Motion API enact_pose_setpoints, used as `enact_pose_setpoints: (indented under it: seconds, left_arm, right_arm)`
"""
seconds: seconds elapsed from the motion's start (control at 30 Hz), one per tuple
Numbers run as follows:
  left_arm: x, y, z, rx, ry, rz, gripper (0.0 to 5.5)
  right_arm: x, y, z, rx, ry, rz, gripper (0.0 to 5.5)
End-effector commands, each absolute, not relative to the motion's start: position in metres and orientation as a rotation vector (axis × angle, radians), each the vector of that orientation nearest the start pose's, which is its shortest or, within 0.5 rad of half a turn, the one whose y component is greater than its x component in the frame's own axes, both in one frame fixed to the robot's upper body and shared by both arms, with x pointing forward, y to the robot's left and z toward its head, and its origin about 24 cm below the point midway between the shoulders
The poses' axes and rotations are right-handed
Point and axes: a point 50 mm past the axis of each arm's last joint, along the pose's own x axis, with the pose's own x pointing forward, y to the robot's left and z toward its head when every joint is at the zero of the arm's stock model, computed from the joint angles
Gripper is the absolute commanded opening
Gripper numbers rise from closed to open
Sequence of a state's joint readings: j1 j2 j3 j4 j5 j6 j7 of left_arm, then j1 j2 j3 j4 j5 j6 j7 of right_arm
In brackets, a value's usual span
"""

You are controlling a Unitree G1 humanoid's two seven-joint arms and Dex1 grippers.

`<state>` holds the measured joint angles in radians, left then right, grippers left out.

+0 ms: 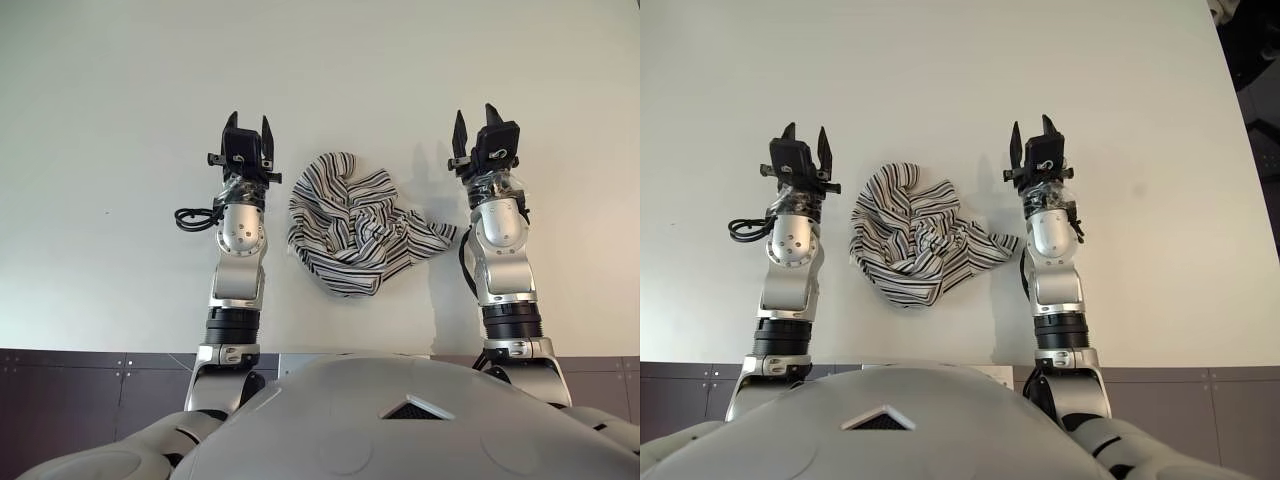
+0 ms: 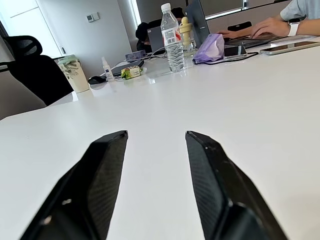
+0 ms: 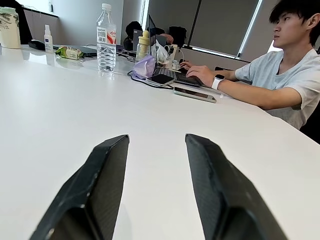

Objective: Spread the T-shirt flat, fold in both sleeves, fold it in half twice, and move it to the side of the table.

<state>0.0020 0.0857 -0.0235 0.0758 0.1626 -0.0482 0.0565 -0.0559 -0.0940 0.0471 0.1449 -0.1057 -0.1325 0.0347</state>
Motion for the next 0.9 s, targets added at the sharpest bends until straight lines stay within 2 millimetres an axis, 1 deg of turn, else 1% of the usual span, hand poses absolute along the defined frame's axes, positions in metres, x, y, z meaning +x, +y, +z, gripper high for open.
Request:
enact_pose_setpoints:
  seconds: [0.03,0.27,0.57,0.9]
  left_arm:
    - [0.2547,0.1624,0.0292,0.256,0.019,0.032,2.14]
    - [0.2547,0.1624,0.0285,0.252,0.019,0.039,2.14]
    - [0.2600,0.1600,0.0306,0.253,0.006,0.027,2.14]
    - [0.2570,0.1602,0.0298,0.256,0.011,0.023,2.14]
  right_arm:
    - [0.2666,-0.1481,0.0364,-0.209,-0.053,0.118,2.06]
    - [0.2671,-0.1466,0.0360,-0.209,-0.055,0.126,2.06]
    - [0.2693,-0.1442,0.0364,-0.200,-0.064,0.115,2.06]
    - [0.2659,-0.1427,0.0346,-0.195,-0.061,0.114,2.06]
